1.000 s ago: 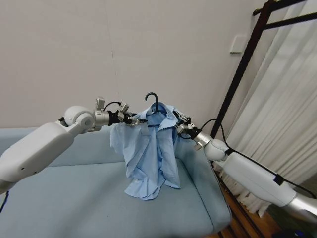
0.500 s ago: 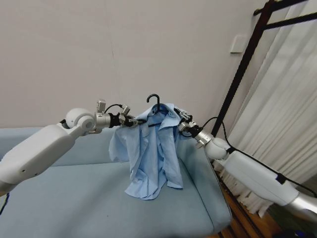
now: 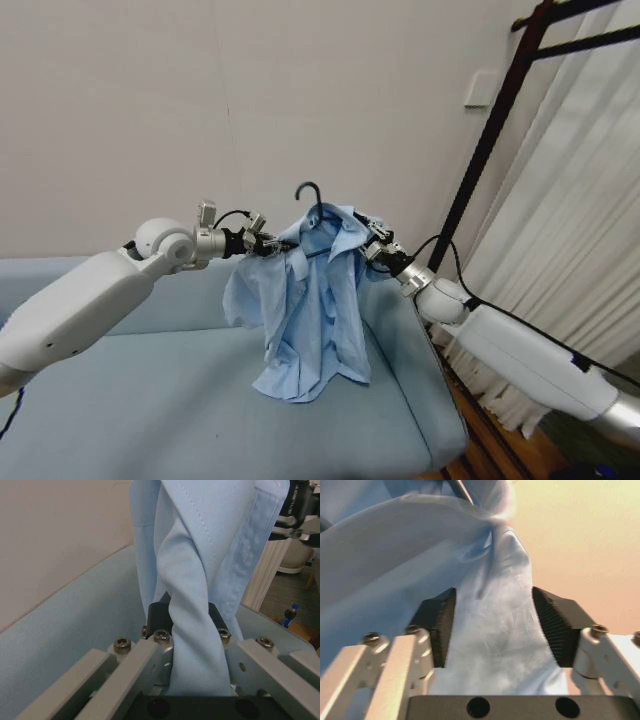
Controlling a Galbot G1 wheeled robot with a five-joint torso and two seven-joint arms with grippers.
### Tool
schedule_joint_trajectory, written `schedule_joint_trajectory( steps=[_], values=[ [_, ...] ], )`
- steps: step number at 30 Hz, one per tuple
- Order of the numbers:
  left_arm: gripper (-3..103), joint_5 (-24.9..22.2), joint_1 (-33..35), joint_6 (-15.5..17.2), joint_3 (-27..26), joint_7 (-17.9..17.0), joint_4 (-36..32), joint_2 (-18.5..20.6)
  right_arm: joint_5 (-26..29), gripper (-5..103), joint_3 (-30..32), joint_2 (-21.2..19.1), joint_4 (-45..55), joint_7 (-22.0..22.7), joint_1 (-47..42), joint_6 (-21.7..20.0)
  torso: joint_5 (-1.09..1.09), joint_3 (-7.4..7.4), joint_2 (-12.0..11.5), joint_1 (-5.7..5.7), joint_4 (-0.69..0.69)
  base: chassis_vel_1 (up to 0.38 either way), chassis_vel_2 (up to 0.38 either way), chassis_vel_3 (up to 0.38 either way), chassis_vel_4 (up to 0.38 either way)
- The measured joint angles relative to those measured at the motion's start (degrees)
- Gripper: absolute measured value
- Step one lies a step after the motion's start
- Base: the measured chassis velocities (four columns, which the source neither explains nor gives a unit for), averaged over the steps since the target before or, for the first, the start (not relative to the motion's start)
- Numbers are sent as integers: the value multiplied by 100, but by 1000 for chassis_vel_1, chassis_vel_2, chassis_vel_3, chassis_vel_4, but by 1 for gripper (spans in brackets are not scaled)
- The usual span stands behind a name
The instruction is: Pick up the clothes from the sofa and hang them on the clothes hanger.
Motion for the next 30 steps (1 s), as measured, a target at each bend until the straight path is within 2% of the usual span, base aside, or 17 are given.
schedule_joint_trajectory(
  steps=[5, 7, 10, 11, 13, 16, 17, 19, 21, 22, 25, 27, 28, 30],
  values=[
    [5, 126, -27, -48, 0, 93, 13, -10, 1134, 75, -105, -277, 504, -304, 7, -288, 0, 0, 0, 0, 0, 0, 0, 0, 0],
    [5, 199, -48, -74, 2, 126, 32, -11, 1347, 75, -89, -336, 549, -442, 38, -292, 2, 0, 0, 0, 0, 0, 0, 0, 0],
    [5, 509, -117, -199, 65, 318, 70, 36, 2470, 91, 26, -632, 672, -1294, 347, -390, 1, 0, 0, 0, -1, 0, 0, 0, 0],
    [5, 509, -117, -199, 65, 318, 70, 36, 2470, 91, 26, -632, 672, -1294, 347, -390, 1, 0, 0, 0, -1, 0, 0, 0, 0],
    [5, 827, -153, -329, 136, 525, 102, 94, 3332, 99, 64, -844, 694, -2014, 770, -653, 1, 0, 1, 0, -1, 0, 0, 0, 0],
    [5, 1127, -221, -503, 251, 858, 132, 187, 4524, 100, 207, -1046, 539, -2920, 1396, -1361, -2, 0, 1, 0, 1, 0, 0, 0, 0],
    [5, 1127, -221, -503, 251, 858, 132, 187, 4524, 100, 207, -1046, 539, -2920, 1396, -1361, -2, 0, 1, 0, 1, 0, 0, 0, 0],
    [5, 1294, -284, -610, 306, 1131, 140, 250, 5478, 100, 283, -1157, 421, -3406, 1702, -2296, -1, 0, 1, 0, 0, 0, 0, 0, 0],
    [5, 1448, -362, -724, 353, 1350, 141, 291, 6187, 100, 259, -1169, 292, -3598, 1879, -2895, 1, 0, 1, 0, -2, 0, 0, 0, 0],
    [5, 1448, -362, -724, 353, 1350, 141, 291, 6187, 100, 259, -1169, 292, -3598, 1879, -2895, 1, 0, 1, 0, -2, 0, 0, 0, 0],
    [5, 1561, -461, -877, 374, 1690, 139, 343, 6810, 100, 168, -1075, -56, -3962, 2090, -3661, 2, 0, 1, 0, 0, 0, 0, 0, 0],
    [5, 1604, -505, -930, 376, 1849, 98, 397, 6936, 100, 71, -996, -238, -4146, 2277, -4084, 2, 0, 1, 0, 0, 0, 0, 0, 0],
    [5, 1604, -505, -930, 376, 1849, 98, 397, 6936, 100, 71, -996, -238, -4146, 2277, -4084, 2, 0, 1, 0, 0, 0, 0, 0, 0],
    [5, 1637, -540, -954, 400, 1942, 42, 468, 7012, 100, -54, -928, -300, -4163, 2512, -4427, 1, 0, 1, 0, 1, 0, 0, 0, 0]
  ],
)
